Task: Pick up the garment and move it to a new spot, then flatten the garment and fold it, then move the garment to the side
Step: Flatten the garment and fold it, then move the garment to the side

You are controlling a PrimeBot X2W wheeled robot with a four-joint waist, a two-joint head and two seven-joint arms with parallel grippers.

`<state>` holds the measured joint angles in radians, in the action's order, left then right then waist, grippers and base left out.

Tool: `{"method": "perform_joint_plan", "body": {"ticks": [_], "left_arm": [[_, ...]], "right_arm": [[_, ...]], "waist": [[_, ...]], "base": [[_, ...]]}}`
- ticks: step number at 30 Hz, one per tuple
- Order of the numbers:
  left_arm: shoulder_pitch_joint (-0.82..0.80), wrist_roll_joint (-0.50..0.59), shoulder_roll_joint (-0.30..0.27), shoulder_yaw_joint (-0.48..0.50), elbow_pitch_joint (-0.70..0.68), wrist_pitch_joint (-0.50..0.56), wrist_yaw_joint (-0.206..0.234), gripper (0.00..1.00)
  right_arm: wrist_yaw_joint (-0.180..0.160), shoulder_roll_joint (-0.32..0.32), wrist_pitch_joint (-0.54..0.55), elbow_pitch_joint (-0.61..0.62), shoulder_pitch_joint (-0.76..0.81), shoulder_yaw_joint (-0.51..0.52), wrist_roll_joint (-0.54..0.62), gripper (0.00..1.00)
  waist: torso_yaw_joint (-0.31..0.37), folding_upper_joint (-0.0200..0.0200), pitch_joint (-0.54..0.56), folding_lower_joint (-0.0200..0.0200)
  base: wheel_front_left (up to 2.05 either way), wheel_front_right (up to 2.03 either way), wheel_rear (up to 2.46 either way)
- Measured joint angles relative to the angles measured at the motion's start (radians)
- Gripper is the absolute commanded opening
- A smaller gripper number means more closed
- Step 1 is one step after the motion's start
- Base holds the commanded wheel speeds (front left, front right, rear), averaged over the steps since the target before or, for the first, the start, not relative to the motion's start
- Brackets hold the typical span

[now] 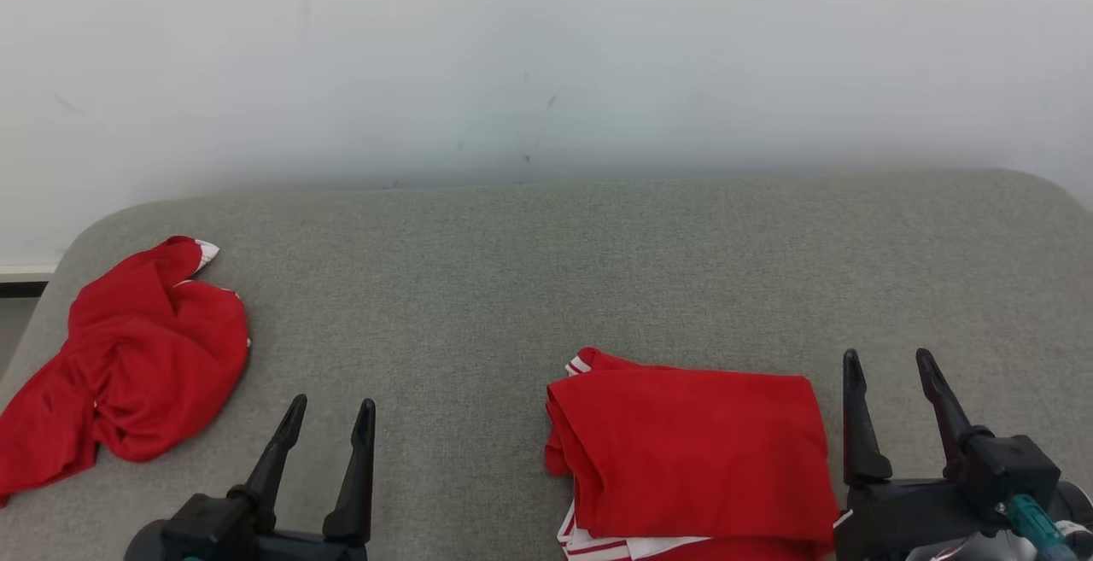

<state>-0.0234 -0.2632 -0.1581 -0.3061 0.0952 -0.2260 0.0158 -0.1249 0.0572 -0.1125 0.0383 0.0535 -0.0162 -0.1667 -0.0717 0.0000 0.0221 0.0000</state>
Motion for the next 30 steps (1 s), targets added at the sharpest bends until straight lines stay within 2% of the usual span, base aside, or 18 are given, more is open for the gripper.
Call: {"method": "perform_joint_plan", "body": {"ticks": [2, 9, 17, 25, 30], "left_arm": [[0.001, 0.000, -0.007, -0.003, -0.016, -0.003, -0.017, 1.00], [0.025, 0.000, -0.023, 0.003, -0.009, -0.003, -0.016, 1.00], [0.043, -0.015, -0.027, 0.042, 0.015, 0.007, 0.011, 1.00], [0.042, -0.018, -0.024, 0.033, 0.016, 0.022, 0.010, 1.00], [0.043, -0.019, -0.024, 0.026, 0.017, 0.032, 0.009, 1.00]], "right_arm": [[0.000, -0.004, -0.045, -0.011, 0.015, 0.021, 0.011, 1.00], [0.000, -0.008, -0.103, -0.043, 0.026, 0.061, 0.010, 1.00], [0.000, -0.009, -0.117, -0.073, 0.024, 0.083, -0.006, 1.00], [0.000, -0.010, -0.115, -0.116, 0.021, 0.081, -0.019, 1.00], [0.000, -0.007, -0.023, -0.218, 0.014, 0.097, -0.018, 1.00]], "waist": [[0.016, 0.0000, 0.001, 0.0000], [0.036, 0.0000, -0.004, 0.0000], [0.038, 0.0000, -0.007, 0.0000], [0.026, 0.0000, -0.010, 0.0000], [0.019, 0.0000, -0.013, 0.0000]], "base": [[0.00, 0.00, 0.00], [0.00, 0.00, 0.00], [0.00, 0.00, 0.00], [0.00, 0.00, 0.00], [0.00, 0.00, 0.00]]}}
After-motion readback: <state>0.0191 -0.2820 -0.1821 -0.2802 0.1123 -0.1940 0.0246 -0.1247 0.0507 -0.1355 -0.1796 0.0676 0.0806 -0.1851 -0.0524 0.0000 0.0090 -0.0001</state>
